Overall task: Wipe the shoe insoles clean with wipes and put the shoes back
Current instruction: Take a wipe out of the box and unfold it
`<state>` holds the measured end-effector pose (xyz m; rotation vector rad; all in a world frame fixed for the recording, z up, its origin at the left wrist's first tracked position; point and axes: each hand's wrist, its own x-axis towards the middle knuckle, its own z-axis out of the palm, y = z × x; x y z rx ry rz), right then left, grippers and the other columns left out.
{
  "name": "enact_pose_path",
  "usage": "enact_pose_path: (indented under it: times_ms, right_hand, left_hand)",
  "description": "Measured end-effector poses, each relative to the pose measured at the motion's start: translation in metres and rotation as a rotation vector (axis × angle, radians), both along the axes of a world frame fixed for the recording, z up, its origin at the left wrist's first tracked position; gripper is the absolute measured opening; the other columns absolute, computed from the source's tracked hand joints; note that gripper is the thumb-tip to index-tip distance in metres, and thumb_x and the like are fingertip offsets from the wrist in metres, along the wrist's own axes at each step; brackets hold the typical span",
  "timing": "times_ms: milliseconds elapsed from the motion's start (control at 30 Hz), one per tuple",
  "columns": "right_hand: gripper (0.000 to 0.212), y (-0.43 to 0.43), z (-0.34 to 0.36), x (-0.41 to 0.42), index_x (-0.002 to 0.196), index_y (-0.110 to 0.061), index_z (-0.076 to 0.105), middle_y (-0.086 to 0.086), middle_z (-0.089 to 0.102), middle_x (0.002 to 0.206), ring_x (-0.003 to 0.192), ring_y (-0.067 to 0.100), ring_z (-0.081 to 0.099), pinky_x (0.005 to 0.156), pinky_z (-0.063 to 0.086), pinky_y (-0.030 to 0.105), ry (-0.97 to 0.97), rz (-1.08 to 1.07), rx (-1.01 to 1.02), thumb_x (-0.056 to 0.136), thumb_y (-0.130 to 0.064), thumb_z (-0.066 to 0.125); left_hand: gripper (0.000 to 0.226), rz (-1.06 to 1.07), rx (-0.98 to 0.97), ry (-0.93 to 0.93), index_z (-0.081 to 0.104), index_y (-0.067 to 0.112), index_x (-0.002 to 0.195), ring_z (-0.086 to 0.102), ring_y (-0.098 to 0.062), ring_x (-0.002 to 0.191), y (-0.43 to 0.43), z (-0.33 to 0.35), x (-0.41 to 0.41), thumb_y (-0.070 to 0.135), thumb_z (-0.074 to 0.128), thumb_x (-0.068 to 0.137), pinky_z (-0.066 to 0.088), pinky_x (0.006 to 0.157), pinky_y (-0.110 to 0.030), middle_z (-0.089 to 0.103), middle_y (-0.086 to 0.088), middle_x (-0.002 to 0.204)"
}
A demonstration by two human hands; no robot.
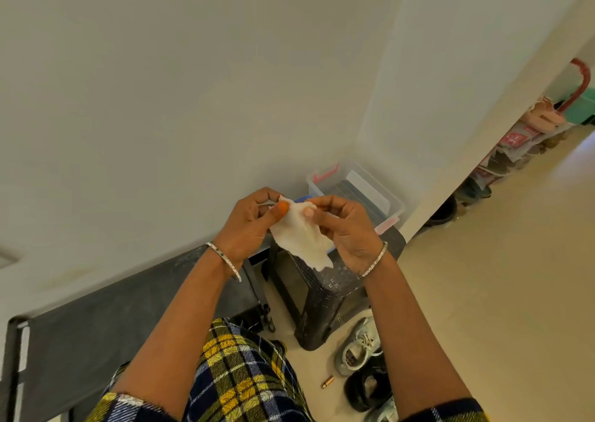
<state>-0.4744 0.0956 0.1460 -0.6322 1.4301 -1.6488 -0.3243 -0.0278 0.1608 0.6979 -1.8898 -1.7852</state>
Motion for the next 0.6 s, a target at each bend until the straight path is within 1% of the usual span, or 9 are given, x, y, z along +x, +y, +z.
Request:
enact_pose_path:
  times_ms: [67, 133, 200, 267, 367, 433, 467, 533, 600]
  right_hand:
    - [0.020, 0.001, 0.002, -0.001, 0.093, -0.006, 0.071, 0.003, 0.074, 0.086, 0.081, 0.018, 0.069, 0.069, 0.059, 0.031, -0.004, -0.046, -0.013, 0.075, -0.013, 0.077]
    - [0.011, 0.002, 0.005, 0.001, 0.092, -0.006, 0.071, 0.000, 0.074, 0.082, 0.076, 0.012, 0.069, 0.066, 0.057, 0.025, 0.055, -0.070, -0.022, 0.082, -0.004, 0.074]
    - [0.010, 0.001, 0.007, 0.001, 0.092, -0.005, 0.072, 0.000, 0.074, 0.082, 0.076, 0.011, 0.070, 0.067, 0.056, 0.024, 0.117, -0.088, -0.029, 0.082, -0.002, 0.074]
    - [0.012, 0.000, 0.011, 0.000, 0.091, -0.007, 0.074, 0.002, 0.076, 0.083, 0.078, 0.013, 0.071, 0.070, 0.056, 0.024, 0.191, -0.099, -0.016, 0.080, -0.004, 0.077]
    - [0.016, -0.002, 0.018, 0.001, 0.093, -0.013, 0.076, 0.002, 0.077, 0.086, 0.081, 0.016, 0.072, 0.073, 0.058, 0.025, 0.326, -0.081, -0.001, 0.079, -0.007, 0.080]
    - [0.024, -0.004, 0.025, 0.005, 0.098, -0.012, 0.075, 0.008, 0.076, 0.087, 0.082, 0.020, 0.073, 0.075, 0.060, 0.028, 0.400, -0.085, -0.003, 0.075, -0.009, 0.084]
    - [0.028, -0.004, 0.029, 0.007, 0.099, -0.012, 0.074, 0.010, 0.076, 0.086, 0.082, 0.021, 0.073, 0.076, 0.061, 0.029, 0.437, -0.089, -0.007, 0.073, -0.011, 0.086]
    - [0.031, -0.006, 0.035, 0.010, 0.098, -0.011, 0.073, 0.006, 0.076, 0.084, 0.080, 0.018, 0.074, 0.076, 0.061, 0.029, 0.508, -0.100, -0.013, 0.071, -0.013, 0.088]
    - [0.028, -0.006, 0.039, 0.012, 0.094, -0.011, 0.073, 0.001, 0.076, 0.083, 0.080, 0.014, 0.074, 0.076, 0.060, 0.028, 0.555, -0.102, -0.024, 0.070, -0.012, 0.088]
  left_hand:
    - [0.014, 0.022, 0.028, 0.000, 0.063, 0.008, 0.102, 0.068, -0.021, 0.087, 0.002, 0.001, 0.001, 0.018, 0.057, 0.095, 0.058, 0.070, -0.035, 0.069, -0.009, 0.095]
    - [0.016, 0.028, 0.045, -0.007, 0.062, 0.006, 0.104, 0.068, -0.022, 0.087, 0.005, 0.002, 0.002, 0.018, 0.056, 0.095, 0.059, 0.069, -0.036, 0.069, -0.009, 0.095]
    - [0.014, 0.033, 0.059, -0.011, 0.062, 0.008, 0.106, 0.069, -0.021, 0.086, 0.008, 0.004, 0.003, 0.017, 0.056, 0.096, 0.059, 0.070, -0.037, 0.071, -0.007, 0.094]
    - [0.018, 0.041, 0.060, -0.022, 0.062, 0.012, 0.112, 0.070, -0.022, 0.087, 0.010, 0.007, 0.004, 0.016, 0.057, 0.095, 0.059, 0.072, -0.037, 0.073, -0.009, 0.095]
    - [0.028, 0.033, 0.063, -0.022, 0.064, 0.017, 0.122, 0.070, -0.019, 0.086, 0.011, 0.016, 0.006, 0.023, 0.058, 0.095, 0.057, 0.069, -0.028, 0.074, -0.011, 0.094]
    - [0.027, 0.057, 0.026, -0.035, 0.069, 0.019, 0.116, 0.070, -0.015, 0.084, 0.012, 0.021, 0.006, 0.030, 0.060, 0.093, 0.056, 0.068, -0.024, 0.074, -0.004, 0.094]
    - [0.026, 0.073, -0.018, -0.055, 0.072, 0.019, 0.110, 0.070, -0.015, 0.085, 0.012, 0.023, 0.006, 0.033, 0.062, 0.092, 0.057, 0.070, -0.027, 0.074, -0.001, 0.094]
    - [0.024, 0.086, -0.107, -0.096, 0.076, 0.019, 0.099, 0.070, -0.018, 0.086, 0.010, 0.024, 0.007, 0.038, 0.065, 0.089, 0.058, 0.076, -0.035, 0.074, 0.001, 0.091]
    - [0.023, 0.092, -0.150, -0.119, 0.077, 0.019, 0.093, 0.070, -0.021, 0.085, 0.008, 0.024, 0.009, 0.039, 0.066, 0.087, 0.057, 0.077, -0.039, 0.074, 0.002, 0.087]
